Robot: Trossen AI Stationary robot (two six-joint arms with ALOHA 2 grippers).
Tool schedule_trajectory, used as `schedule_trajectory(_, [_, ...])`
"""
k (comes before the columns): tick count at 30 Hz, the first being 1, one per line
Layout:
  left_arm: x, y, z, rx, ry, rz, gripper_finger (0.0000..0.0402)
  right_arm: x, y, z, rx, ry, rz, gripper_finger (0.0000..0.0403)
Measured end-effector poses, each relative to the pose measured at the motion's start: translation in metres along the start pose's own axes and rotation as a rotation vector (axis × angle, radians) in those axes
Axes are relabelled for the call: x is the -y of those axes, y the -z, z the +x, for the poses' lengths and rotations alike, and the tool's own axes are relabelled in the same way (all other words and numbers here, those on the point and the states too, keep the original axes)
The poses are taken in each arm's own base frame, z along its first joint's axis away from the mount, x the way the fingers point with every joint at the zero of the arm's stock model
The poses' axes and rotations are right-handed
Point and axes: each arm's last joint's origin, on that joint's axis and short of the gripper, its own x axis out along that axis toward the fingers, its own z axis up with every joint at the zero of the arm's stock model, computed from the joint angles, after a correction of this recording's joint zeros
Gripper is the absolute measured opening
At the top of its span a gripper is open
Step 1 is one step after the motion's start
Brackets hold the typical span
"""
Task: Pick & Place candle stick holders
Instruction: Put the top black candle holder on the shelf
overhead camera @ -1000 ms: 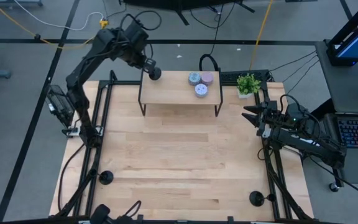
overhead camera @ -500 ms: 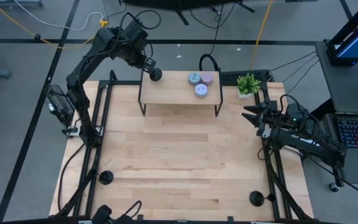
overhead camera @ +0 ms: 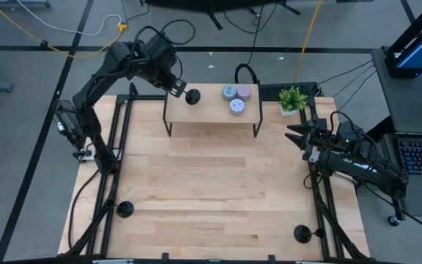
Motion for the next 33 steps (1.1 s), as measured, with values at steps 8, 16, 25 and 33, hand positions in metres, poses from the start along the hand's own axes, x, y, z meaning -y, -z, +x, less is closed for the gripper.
schedule_trajectory(8, [0.025,0.012,-0.008,0.009,0.028,0.009,0.0014,0.0,0.0,0.0,0.0,0.0,-0.005,0.0171])
schedule_trajectory(16, [0.032,0.015,-0.009,0.026,0.001,0.014,0.0014,0.0,0.0,0.0,0.0,-0.001,-0.03,0.0171])
schedule_trajectory(25, [0.021,0.019,-0.002,-0.013,-0.032,0.011,0.0014,0.0,0.0,0.0,0.0,0.0,-0.045,0.0171])
schedule_trajectory(33, [-0.001,0.039,-0.015,-0.035,-0.048,-0.088,0.0014,0.0,0.0,0.0,0.0,-0.001,-0.054,0.0171])
